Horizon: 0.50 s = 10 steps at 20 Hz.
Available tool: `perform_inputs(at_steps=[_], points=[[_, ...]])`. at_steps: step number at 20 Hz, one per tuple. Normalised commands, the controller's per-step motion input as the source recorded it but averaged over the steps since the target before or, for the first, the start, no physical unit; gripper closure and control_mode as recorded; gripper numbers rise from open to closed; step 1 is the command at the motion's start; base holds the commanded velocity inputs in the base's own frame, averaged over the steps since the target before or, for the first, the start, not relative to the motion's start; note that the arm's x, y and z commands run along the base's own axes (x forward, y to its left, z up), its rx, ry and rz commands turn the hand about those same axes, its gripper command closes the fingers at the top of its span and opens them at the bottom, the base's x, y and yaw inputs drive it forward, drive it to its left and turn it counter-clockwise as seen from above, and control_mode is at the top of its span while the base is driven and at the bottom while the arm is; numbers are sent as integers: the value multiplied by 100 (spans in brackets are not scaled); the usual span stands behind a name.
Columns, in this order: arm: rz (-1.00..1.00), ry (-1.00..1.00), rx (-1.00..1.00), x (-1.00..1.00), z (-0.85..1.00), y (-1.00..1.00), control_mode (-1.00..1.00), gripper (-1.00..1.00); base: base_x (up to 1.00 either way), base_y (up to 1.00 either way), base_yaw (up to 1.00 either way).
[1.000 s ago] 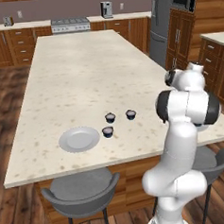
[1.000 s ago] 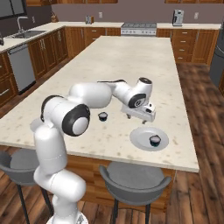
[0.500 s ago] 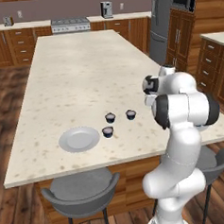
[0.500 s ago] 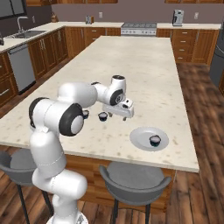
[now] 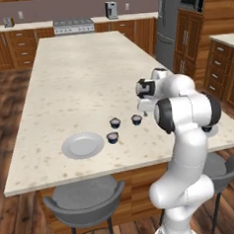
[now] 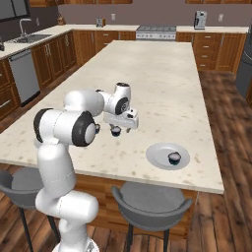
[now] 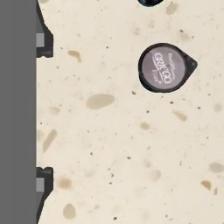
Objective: Place two yogurt containers on each plate.
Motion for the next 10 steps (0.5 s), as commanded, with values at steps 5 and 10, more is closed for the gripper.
perform_inputs(at_steps=[5, 10], points=[[15, 2, 0, 27, -5, 49, -100, -100, 0, 0, 0], [8, 0, 0, 21, -12, 28, -100, -100, 0, 0, 0]])
